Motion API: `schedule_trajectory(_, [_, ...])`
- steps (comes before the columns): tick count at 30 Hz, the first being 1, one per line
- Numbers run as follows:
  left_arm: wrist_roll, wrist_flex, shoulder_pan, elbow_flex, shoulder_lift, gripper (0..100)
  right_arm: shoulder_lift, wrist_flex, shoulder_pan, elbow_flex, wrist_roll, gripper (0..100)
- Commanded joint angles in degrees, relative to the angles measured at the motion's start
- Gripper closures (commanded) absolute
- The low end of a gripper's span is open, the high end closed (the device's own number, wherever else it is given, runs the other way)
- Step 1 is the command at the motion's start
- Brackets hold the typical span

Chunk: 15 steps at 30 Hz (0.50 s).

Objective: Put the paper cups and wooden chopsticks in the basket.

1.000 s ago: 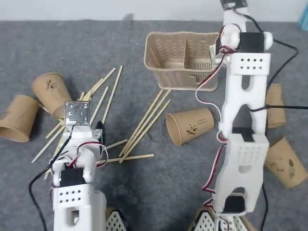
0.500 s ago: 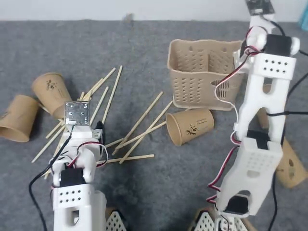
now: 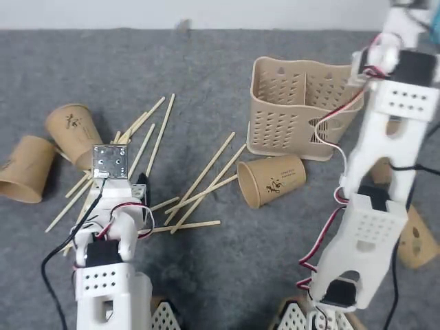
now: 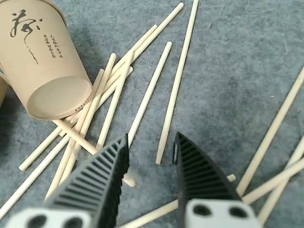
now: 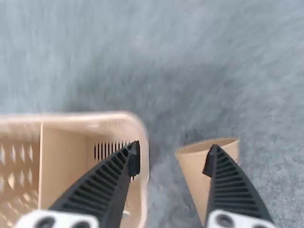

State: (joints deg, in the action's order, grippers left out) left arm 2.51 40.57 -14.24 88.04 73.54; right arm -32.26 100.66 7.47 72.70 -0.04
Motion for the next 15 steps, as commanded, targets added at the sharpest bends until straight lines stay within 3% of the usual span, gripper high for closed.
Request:
schedule_trajectory(1, [0.4, -1.5, 0.2, -0.2, 0.8, 86, 3.6, 2.3, -0.2, 4.6, -3.5, 81.0])
schedule_trajectory(15, [0.4, -1.5, 0.2, -0.2, 0.8, 86, 6.5, 1.2, -17.1, -6.8, -3.2, 84.7])
